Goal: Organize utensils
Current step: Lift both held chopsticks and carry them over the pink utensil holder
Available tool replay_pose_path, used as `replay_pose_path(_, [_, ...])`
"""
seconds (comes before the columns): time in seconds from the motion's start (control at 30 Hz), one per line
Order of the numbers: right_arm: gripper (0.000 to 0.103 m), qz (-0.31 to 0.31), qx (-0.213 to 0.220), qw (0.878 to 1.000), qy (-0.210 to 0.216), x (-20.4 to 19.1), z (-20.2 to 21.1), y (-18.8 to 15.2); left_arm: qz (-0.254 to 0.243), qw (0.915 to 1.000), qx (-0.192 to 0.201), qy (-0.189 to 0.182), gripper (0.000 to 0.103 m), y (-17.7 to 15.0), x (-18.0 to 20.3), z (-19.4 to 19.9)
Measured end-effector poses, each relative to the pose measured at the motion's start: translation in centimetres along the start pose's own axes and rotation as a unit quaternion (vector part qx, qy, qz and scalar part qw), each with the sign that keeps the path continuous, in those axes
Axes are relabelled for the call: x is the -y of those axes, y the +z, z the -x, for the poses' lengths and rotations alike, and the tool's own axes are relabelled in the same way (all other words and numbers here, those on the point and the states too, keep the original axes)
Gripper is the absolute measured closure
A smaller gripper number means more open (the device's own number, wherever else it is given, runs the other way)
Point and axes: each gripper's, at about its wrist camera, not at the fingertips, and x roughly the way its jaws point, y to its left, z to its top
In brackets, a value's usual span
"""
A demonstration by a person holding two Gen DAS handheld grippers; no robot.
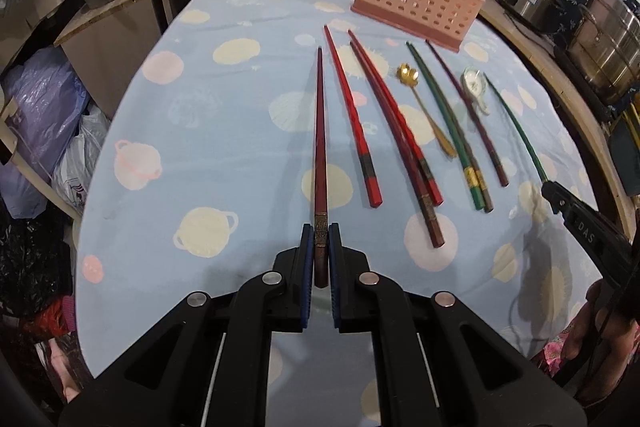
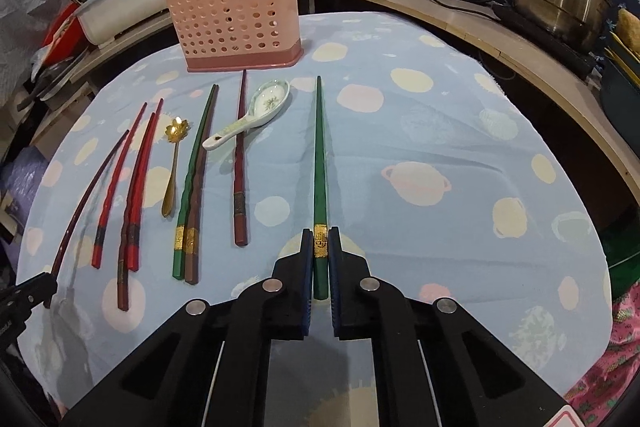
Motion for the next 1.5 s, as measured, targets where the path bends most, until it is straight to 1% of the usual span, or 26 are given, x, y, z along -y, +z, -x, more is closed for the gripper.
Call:
replay_pose_path(0.2, [0.096,-0.018,0.042,0.999,0.013,1.3,4.5,0.8,0.003,0.9992,0.038,-0.01,0.096,1.1,-0.1,3.2])
replay_pose_path(0.33, [0.096,-0.02,0.073,0.997,0.023,1.8,7.4,2.2,0.0,0.9974,0.07,-0.014,0.096,2.3,0.0,5.6])
replay_pose_path(0.6, [0.096,-0.006,0.131,0.991,0.038,2.0,11.7,6.9,-0.016,0.9888,0.148,-0.011,0.096,7.6,0.8,9.7])
replay_pose_path(0.9, [0.096,-0.002,0.163,0.985,0.05,2.1,13.9,11.8,-0.03,0.9799,0.197,-0.011,0.096,13.7,1.3,12.1])
replay_pose_path(1.07, [0.096,-0.006,0.179,0.982,0.055,1.9,14.1,15.5,-0.041,0.9745,0.22,-0.017,0.096,17.8,2.3,13.2])
replay_pose_path(1.2, [0.096,-0.013,0.203,0.977,0.062,1.4,14.3,19.5,-0.044,0.9674,0.248,-0.025,0.096,21.6,3.4,14.2])
replay_pose_path(1.27, [0.096,-0.016,0.22,0.973,0.064,1.1,14.4,21.8,-0.043,0.9625,0.266,-0.032,0.096,23.9,4.1,14.8])
replay_pose_path(1.4, [0.096,-0.025,0.239,0.967,0.079,0.4,13.7,26.0,-0.048,0.9506,0.304,-0.041,0.096,28.1,6.0,15.6])
replay_pose_path(1.5, [0.096,-0.033,0.253,0.963,0.085,-0.4,12.8,28.8,-0.045,0.9385,0.338,-0.055,0.096,31.0,6.9,15.9])
